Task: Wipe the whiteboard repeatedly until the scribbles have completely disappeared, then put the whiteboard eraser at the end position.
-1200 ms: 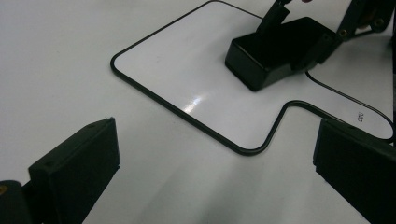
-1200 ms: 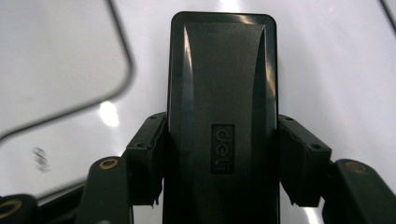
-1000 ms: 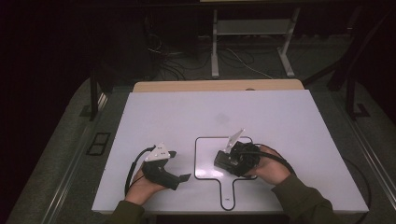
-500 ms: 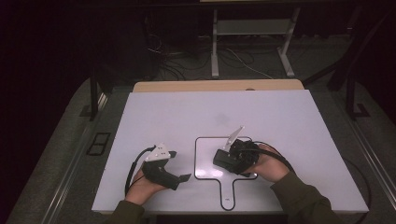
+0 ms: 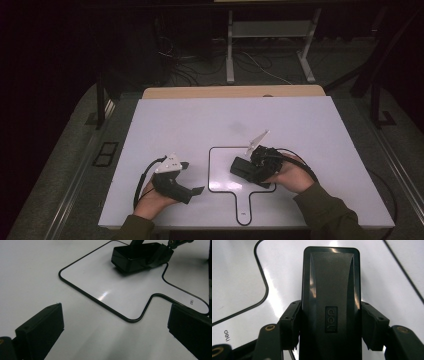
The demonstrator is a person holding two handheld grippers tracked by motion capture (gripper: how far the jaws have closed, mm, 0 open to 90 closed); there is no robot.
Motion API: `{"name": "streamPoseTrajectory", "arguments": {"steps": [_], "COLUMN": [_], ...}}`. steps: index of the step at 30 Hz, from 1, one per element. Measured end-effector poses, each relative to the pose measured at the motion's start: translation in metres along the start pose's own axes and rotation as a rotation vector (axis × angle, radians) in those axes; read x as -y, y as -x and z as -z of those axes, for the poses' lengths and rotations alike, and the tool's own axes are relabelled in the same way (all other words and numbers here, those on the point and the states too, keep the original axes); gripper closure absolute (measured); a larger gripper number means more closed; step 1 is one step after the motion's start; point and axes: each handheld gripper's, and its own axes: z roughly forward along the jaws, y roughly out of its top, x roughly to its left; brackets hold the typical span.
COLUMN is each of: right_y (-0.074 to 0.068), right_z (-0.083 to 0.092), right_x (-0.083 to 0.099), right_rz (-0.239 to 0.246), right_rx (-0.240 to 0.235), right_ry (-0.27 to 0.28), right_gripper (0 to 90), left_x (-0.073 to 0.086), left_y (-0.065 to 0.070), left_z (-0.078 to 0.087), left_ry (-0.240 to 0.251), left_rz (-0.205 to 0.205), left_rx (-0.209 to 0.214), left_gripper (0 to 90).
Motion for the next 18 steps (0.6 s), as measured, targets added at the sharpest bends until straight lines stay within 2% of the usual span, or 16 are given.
{"name": "streamPoseTrajectory", "arguments": {"steps": [5,12,18], "right_y": [0.005,0.015,0.023], "right_z": [0.004,0.012,0.016], "right_x": [0.002,0.007,0.008], "right_rz": [-0.045,-0.074,-0.098], "right_rx": [-0.001,0.006,0.009], "right_ry": [0.028,0.052,0.074], "right_gripper": [38.5,38.5,38.5], "left_x": [0.001,0.003,0.007], "left_y": [0.000,-0.002,-0.002], "left_z": [0.000,-0.002,-0.002], "left_ry": [-0.004,-0.011,-0.003], "left_rz": [0.002,0.001,0.015], "left_rx": [0.003,0.004,0.015], "left_gripper": [0.0,0.0,0.0]}}
